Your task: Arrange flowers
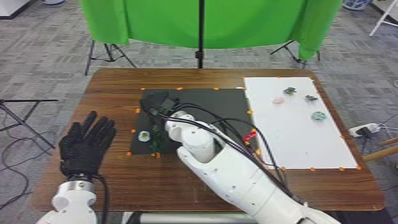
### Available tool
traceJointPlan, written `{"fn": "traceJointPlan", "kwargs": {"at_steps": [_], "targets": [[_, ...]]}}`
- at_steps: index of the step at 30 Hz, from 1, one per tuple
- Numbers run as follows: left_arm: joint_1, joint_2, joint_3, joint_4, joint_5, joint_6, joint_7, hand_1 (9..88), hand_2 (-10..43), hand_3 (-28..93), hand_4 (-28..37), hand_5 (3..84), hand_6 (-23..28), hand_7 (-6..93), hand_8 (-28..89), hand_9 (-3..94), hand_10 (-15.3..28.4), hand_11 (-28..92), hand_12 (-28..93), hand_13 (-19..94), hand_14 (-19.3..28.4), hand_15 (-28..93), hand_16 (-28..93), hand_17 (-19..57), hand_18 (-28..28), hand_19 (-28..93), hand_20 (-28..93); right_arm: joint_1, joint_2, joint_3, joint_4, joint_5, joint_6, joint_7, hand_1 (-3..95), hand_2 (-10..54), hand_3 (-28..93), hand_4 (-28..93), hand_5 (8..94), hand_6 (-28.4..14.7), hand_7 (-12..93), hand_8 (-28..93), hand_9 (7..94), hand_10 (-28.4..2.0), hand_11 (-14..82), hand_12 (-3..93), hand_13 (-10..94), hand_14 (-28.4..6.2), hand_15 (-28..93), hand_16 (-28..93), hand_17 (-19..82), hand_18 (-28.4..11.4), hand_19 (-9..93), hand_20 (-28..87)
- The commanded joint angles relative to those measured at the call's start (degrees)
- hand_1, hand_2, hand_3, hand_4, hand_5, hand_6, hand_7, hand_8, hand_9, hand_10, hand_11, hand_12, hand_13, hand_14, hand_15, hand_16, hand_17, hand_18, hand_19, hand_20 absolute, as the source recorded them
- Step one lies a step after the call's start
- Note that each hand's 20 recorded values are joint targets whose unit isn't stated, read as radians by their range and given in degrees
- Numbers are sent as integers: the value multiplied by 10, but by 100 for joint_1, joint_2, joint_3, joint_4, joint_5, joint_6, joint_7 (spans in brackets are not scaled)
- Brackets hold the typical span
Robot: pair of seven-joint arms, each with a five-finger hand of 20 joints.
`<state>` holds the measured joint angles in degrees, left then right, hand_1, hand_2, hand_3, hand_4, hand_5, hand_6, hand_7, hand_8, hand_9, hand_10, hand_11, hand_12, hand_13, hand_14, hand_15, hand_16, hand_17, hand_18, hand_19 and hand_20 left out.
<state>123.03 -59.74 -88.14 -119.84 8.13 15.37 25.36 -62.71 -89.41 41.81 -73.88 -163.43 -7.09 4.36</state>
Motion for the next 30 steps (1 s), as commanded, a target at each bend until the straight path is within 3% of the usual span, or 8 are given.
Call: {"fn": "traceJointPlan", "kwargs": {"at_steps": [1, 5, 9, 13, 18, 26, 30], "targets": [[66, -52, 1, 44, -66, -25, 1, 265, 141, 795, -283, 423, 89, 106, -102, 422, 167, 242, 122, 319, 169, 399, -62, -61, 142, 347, 131, 71, 140, -144, -32, 200, -15, 357, 625, -95, 701, -283, 687, 2, 354, -77, 755, -103, 122, 378, 690, -56, 468, 403, 349, -217, 874, 410], [96, -79, -1, 38, -74, -44, 6, 268, 143, 798, -283, 422, 89, 105, -102, 422, 166, 241, 122, 320, 169, 401, -62, -61, 142, 347, 130, 68, 230, -173, -81, 171, -95, 353, 624, -95, 704, -283, 666, 4, 203, -144, 701, -117, 177, 269, 684, -58, 482, 406, 349, -219, 878, 409], [201, -132, -68, 7, -89, -26, 53, 268, 143, 800, -283, 422, 89, 106, -102, 422, 166, 241, 122, 321, 170, 401, -63, -61, 142, 347, 130, 3, 308, -185, -248, 359, -240, 385, 621, -95, 708, -283, 646, 0, 179, -143, 667, -127, 218, 191, 669, -63, 512, 397, 347, -220, 881, 407], [258, -185, -103, -7, -83, -6, 41, 268, 142, 801, -283, 421, 89, 106, -102, 422, 166, 242, 123, 321, 170, 403, -63, -61, 142, 347, 131, 62, 436, -277, -496, 654, -407, 489, 616, -95, 709, -283, 632, -1, 175, -142, 657, -134, 217, 182, 657, -68, 531, 401, 343, -223, 882, 407], [288, -242, -128, -18, -161, 28, 28, 268, 143, 799, -283, 422, 90, 106, -102, 423, 167, 243, 122, 321, 170, 402, -63, -61, 142, 347, 131, 68, 517, -301, -763, 944, -701, 533, 611, -95, 708, -283, 618, -8, 163, -137, 646, -138, 217, 179, 638, -75, 558, 387, 335, -226, 882, 407], [360, -334, -176, -51, -150, 64, 18, 271, 152, 799, -283, 423, 89, 108, -103, 424, 167, 244, 123, 321, 170, 402, -64, -60, 143, 349, 131, 23, 598, -232, -1140, 1180, -594, 514, 599, -95, 714, -283, 559, -15, 145, -134, 609, -150, 184, 167, 625, -83, 572, 374, 330, -230, 879, 402], [439, -470, -237, -75, -143, 64, -36, 270, 151, 798, -283, 423, 89, 108, -103, 424, 167, 244, 122, 321, 170, 402, -64, -60, 143, 349, 131, -205, 637, 403, -1796, 1654, -1263, 996, 580, -95, 728, -283, 533, -17, 139, -132, 574, -151, 143, 151, 615, -93, 533, 344, 318, -233, 858, 388]]}}
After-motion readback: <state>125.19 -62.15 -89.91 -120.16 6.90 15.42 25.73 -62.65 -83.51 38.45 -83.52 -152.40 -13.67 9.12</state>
